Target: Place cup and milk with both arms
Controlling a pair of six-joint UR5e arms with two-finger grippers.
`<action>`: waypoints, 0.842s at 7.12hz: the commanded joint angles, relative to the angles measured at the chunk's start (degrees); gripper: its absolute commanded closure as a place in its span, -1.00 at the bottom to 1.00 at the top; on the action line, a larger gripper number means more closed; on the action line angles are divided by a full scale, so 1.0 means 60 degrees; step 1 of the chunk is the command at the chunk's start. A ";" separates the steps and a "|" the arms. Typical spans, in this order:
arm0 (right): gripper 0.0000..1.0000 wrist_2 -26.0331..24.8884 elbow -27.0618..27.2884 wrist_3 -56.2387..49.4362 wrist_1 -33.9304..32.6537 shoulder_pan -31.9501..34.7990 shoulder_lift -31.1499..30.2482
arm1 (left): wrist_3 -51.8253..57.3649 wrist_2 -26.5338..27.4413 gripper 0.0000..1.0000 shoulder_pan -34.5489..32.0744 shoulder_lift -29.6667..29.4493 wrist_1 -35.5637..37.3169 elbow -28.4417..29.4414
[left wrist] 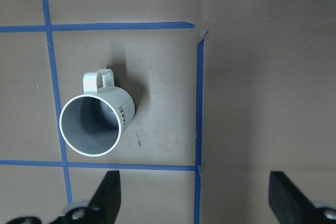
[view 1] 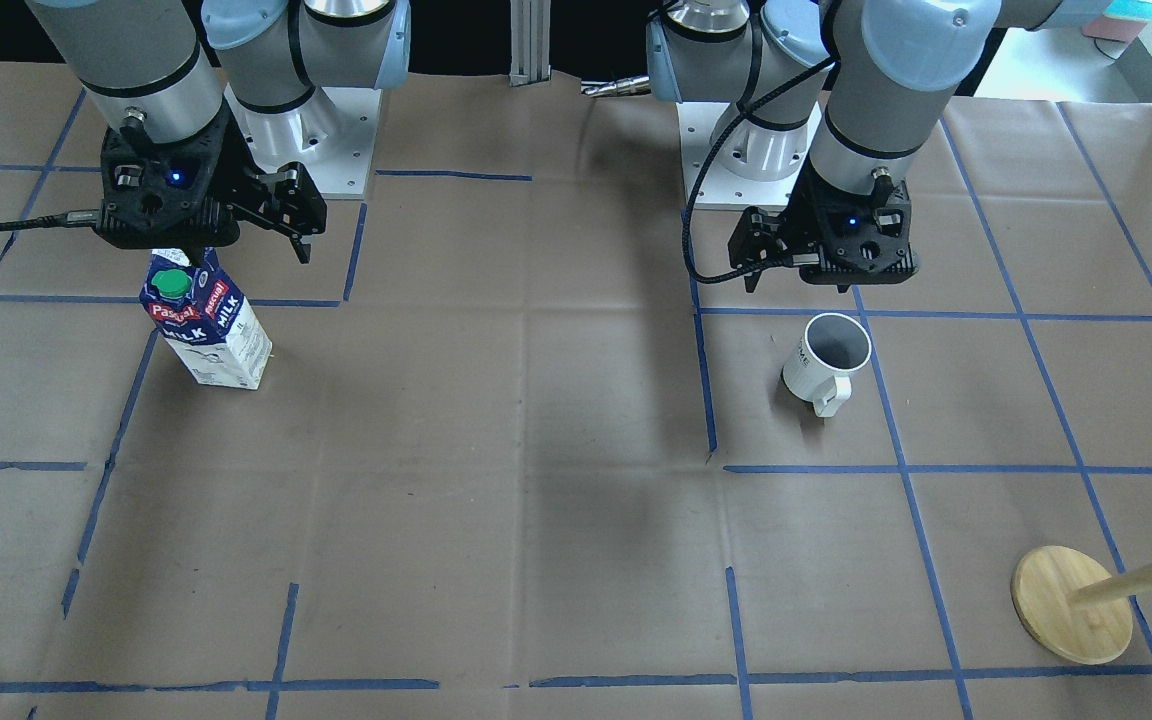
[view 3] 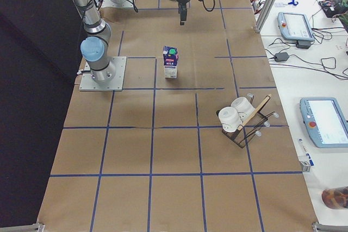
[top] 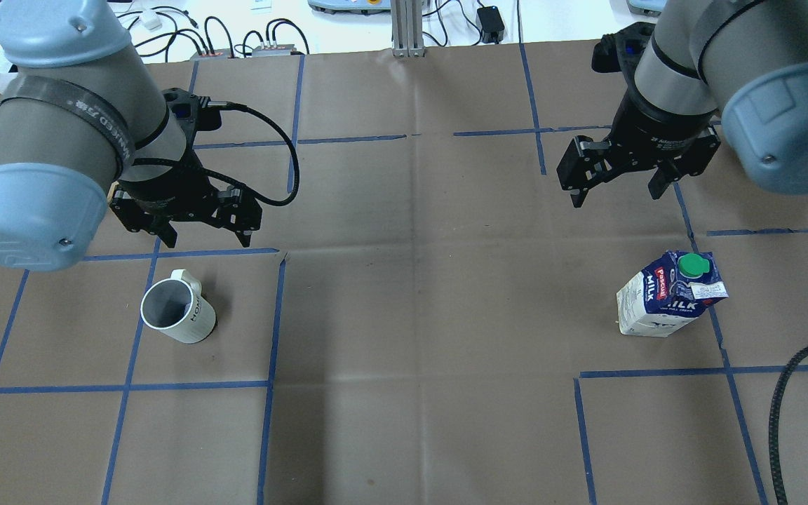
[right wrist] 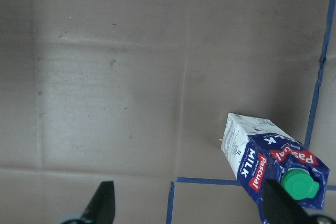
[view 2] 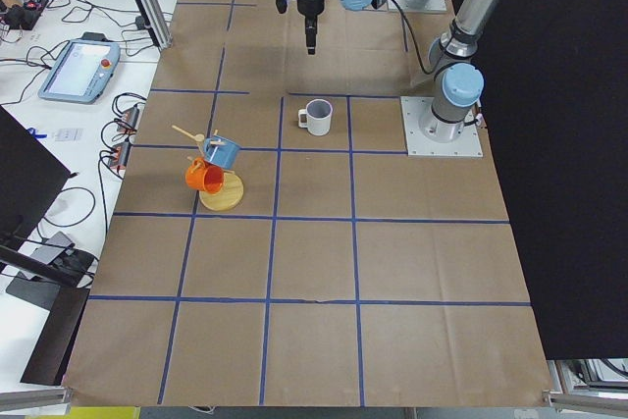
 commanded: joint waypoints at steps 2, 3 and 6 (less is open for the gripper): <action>-1.00 0.0004 -0.0017 0.0004 -0.0004 0.0000 -0.0003 | 0.2003 -0.0028 -1.00 0.1241 0.0256 0.1742 -0.1435; -1.00 -0.0010 0.0042 0.0004 -0.0004 0.0000 -0.0003 | 0.3064 -0.0014 -1.00 0.1985 0.0373 0.2109 -0.1919; -1.00 -0.0010 0.0012 0.0004 -0.0004 0.0000 -0.0003 | 0.4247 -0.0043 -1.00 0.3413 0.0375 0.3325 -0.3326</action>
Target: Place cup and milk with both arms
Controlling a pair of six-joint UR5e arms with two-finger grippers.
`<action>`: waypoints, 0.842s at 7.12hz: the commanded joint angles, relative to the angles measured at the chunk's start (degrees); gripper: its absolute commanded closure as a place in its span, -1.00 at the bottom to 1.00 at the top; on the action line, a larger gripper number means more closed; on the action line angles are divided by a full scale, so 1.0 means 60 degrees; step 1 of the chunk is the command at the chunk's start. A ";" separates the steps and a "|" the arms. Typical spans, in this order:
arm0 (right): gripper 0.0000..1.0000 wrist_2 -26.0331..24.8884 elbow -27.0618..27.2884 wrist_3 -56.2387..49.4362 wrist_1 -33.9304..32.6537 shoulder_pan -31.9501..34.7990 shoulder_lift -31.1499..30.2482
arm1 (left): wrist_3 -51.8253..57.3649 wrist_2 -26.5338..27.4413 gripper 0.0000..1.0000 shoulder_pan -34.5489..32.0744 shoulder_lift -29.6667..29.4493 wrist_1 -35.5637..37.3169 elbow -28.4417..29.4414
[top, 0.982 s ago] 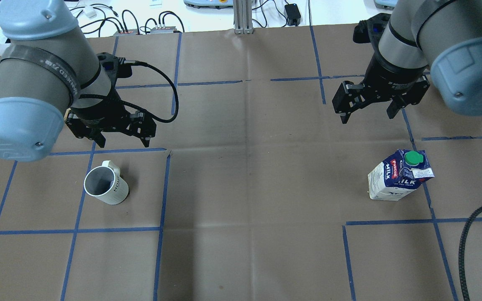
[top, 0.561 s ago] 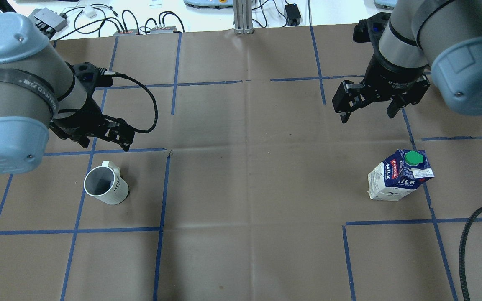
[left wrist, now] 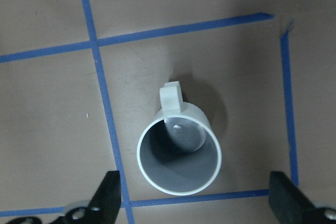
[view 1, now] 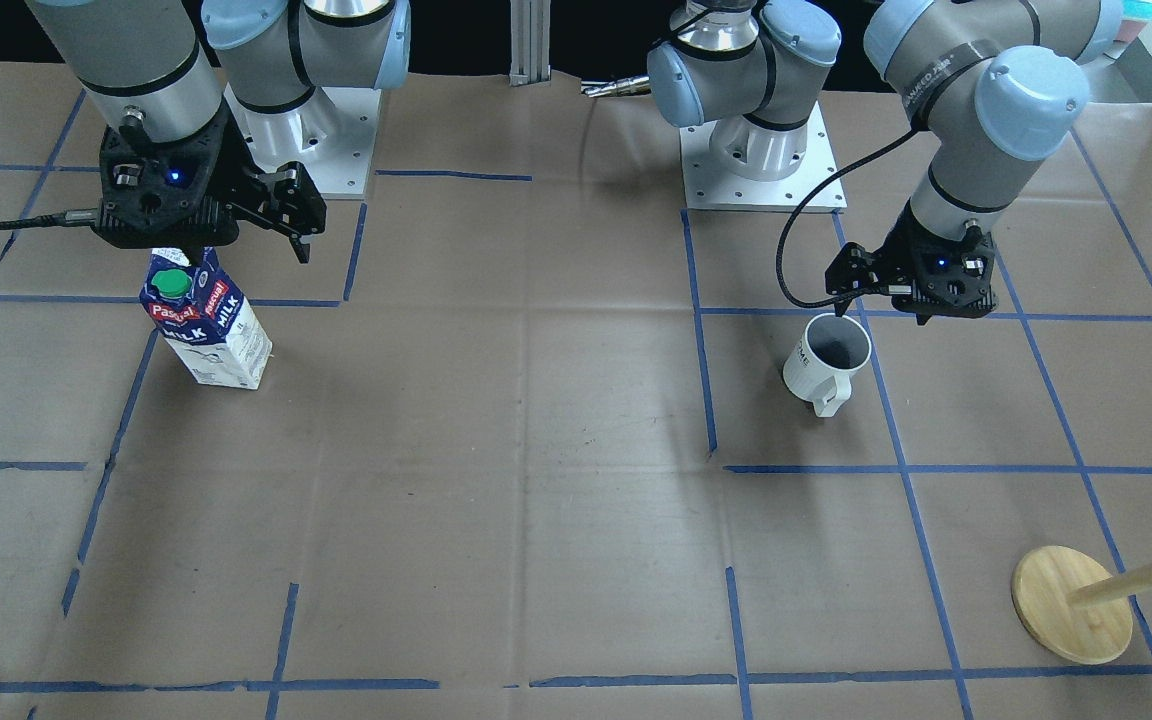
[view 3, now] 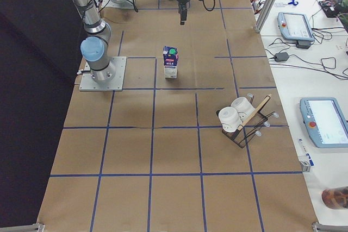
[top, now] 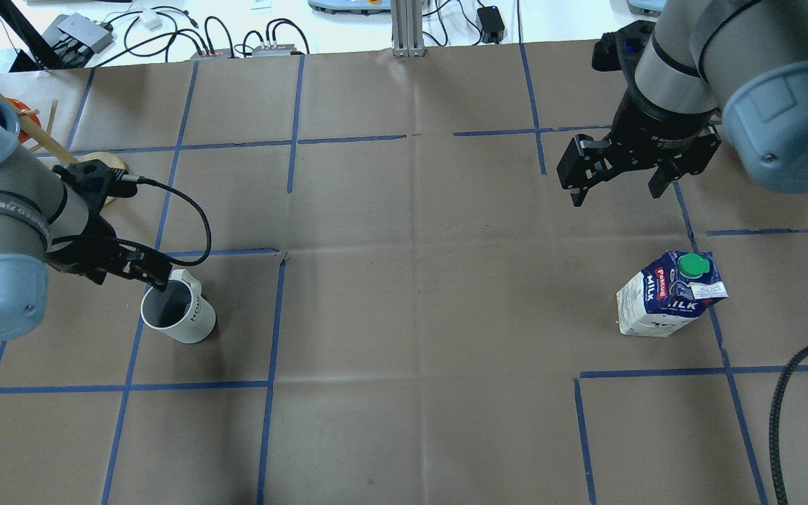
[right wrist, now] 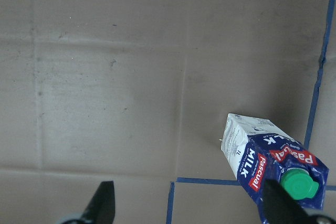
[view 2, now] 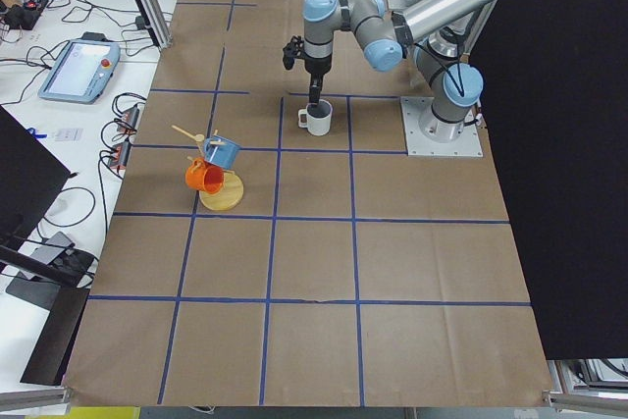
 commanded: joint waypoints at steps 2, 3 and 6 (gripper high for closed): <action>-1.00 0.0000 -0.0004 -0.0014 0.0004 0.0000 0.0000 | 0.0236 -0.0669 -0.91 0.0527 -0.0231 0.0974 -0.0772; -1.00 0.0000 0.0053 0.0000 0.0004 0.0000 0.0000 | 0.0221 -0.0762 -0.91 0.0659 -0.0363 0.1424 -0.0991; -1.00 0.0014 0.0054 0.0000 0.0004 0.0000 0.0000 | 0.0163 -0.0661 -0.84 0.0660 -0.0759 0.2102 -0.1095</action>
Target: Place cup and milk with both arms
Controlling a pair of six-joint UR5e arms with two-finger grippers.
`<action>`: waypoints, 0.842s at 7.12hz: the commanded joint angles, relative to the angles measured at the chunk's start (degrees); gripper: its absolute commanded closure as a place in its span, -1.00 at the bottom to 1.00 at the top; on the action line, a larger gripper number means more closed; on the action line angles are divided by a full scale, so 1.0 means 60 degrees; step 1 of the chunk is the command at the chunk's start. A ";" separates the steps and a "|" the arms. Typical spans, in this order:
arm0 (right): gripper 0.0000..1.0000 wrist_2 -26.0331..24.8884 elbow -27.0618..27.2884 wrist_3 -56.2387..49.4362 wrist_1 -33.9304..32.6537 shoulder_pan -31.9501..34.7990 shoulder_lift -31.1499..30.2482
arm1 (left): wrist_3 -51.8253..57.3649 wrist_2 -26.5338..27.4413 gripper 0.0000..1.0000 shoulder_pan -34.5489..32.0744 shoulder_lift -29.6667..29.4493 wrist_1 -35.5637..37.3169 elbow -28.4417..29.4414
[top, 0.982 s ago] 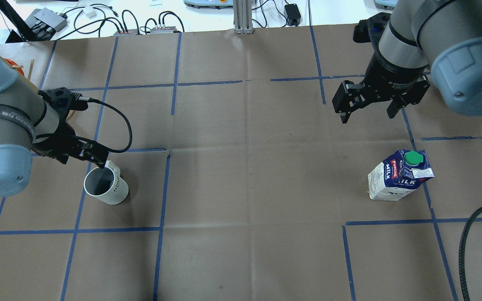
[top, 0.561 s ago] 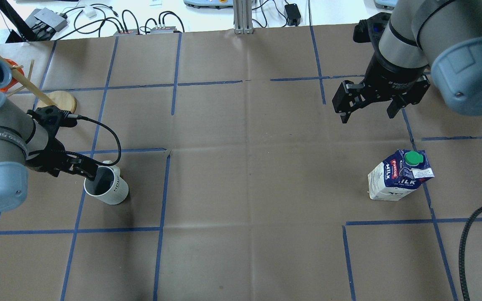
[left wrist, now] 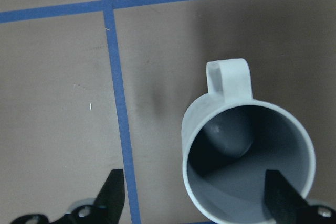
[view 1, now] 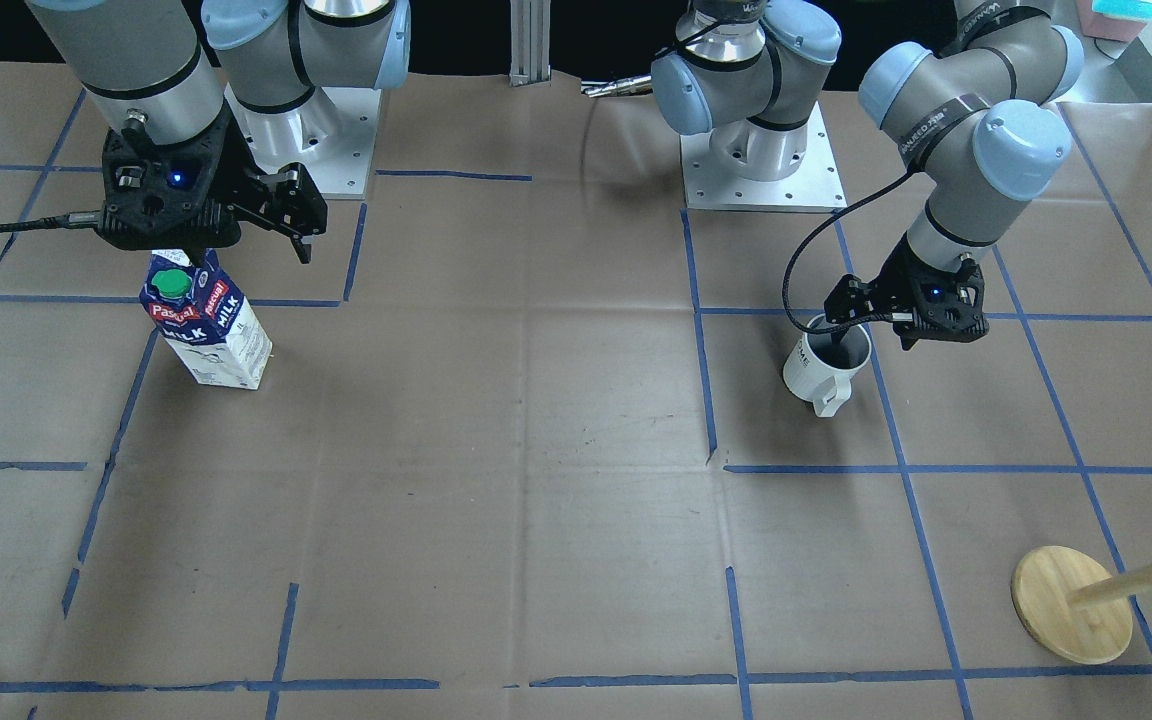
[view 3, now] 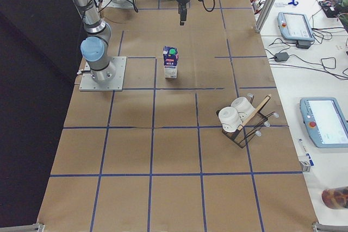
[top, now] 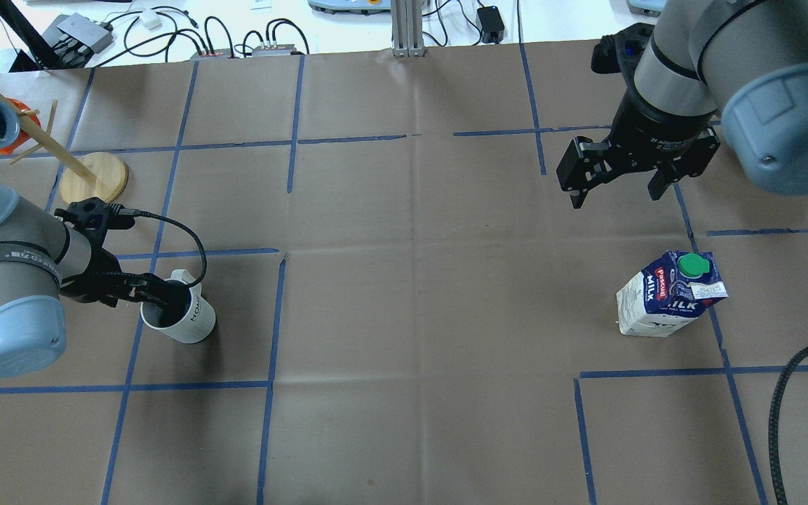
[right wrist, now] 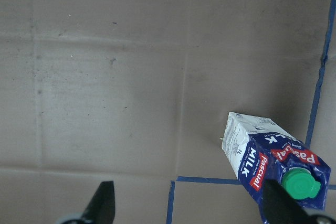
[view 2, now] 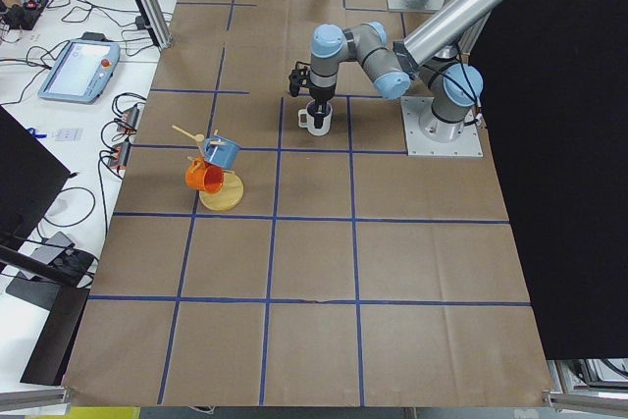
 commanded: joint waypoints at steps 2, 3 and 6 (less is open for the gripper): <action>-1.00 0.0002 0.0015 0.0004 0.0000 0.0000 0.0000 | -0.0035 0.0094 -0.17 0.0009 -0.0188 0.0132 -0.0080; -1.00 0.0002 0.0029 0.0004 0.0000 0.0000 0.0000 | -0.0166 0.0094 0.29 0.0009 -0.0203 0.0088 -0.0094; -1.00 0.0017 0.0015 0.0004 0.0000 0.0000 0.0000 | -0.0284 0.0007 1.00 0.0009 -0.0276 0.0131 -0.0182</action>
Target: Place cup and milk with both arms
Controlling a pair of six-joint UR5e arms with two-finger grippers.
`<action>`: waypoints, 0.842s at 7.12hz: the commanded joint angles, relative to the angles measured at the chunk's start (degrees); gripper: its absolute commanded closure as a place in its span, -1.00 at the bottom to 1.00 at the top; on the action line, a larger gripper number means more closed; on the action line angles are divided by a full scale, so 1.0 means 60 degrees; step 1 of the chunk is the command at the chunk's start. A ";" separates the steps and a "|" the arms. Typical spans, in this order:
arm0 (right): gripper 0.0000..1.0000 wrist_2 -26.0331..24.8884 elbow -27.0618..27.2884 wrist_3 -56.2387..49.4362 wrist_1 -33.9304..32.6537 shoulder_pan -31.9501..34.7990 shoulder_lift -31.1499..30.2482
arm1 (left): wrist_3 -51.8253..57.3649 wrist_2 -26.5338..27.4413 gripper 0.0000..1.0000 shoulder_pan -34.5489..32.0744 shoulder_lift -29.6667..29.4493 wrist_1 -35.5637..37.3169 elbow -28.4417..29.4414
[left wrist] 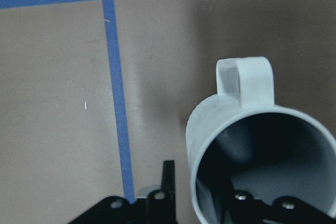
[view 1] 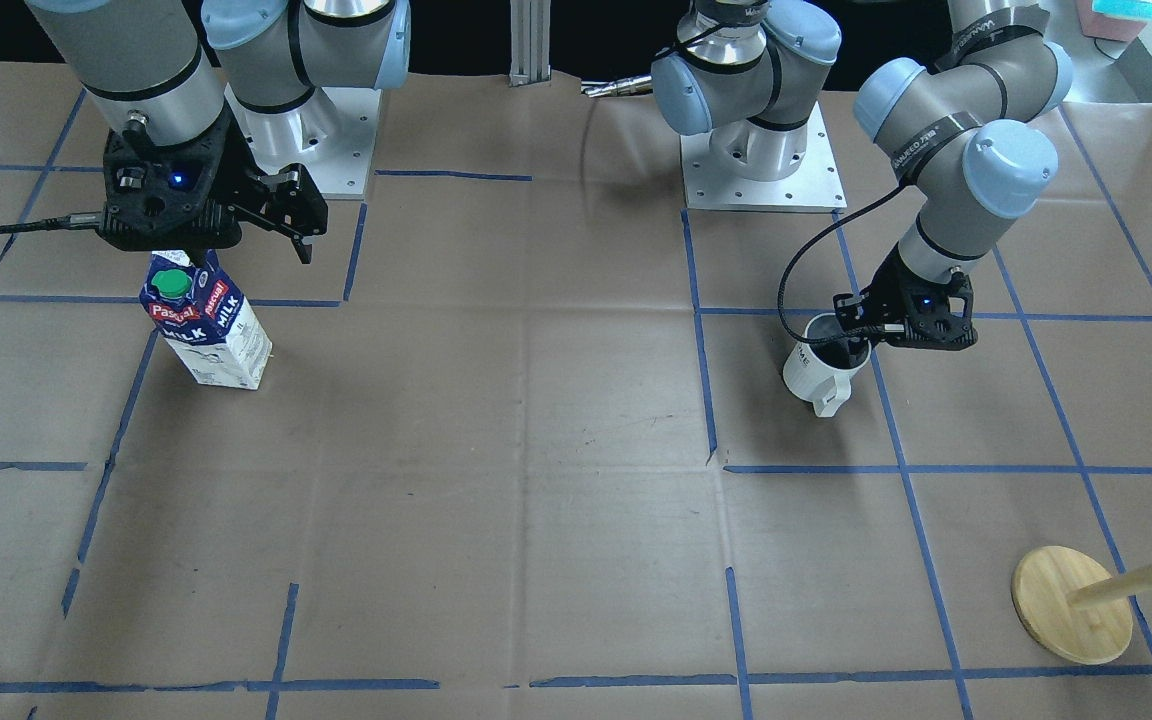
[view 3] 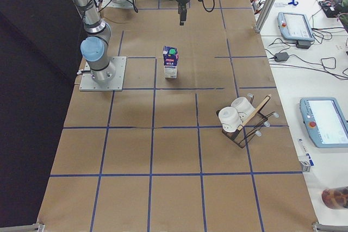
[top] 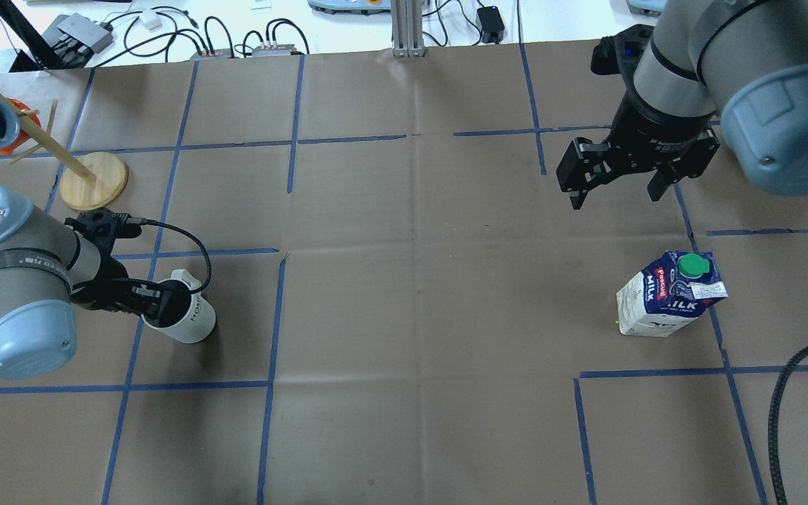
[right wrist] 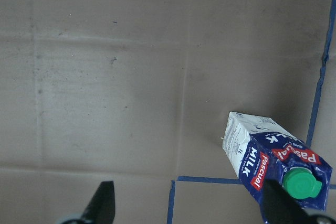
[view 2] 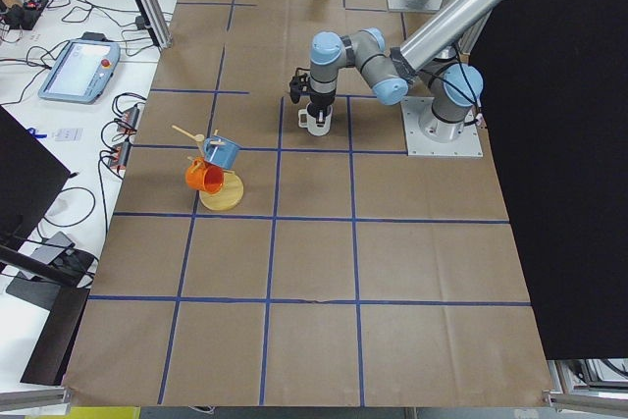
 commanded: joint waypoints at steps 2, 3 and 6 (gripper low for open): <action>-1.00 0.0005 -0.0002 0.0000 0.0000 0.0000 0.0000 | -0.0732 -0.0172 1.00 -0.0203 0.0177 0.0058 0.0483; -1.00 0.0005 -0.0002 0.0000 0.0000 0.0000 0.0000 | -0.1012 -0.0579 1.00 -0.0422 0.0163 0.0015 0.0921; -1.00 0.0005 -0.0002 -0.0015 -0.0015 0.0000 0.0000 | -0.3528 -0.0281 1.00 -0.3344 -0.1147 -0.0218 0.3142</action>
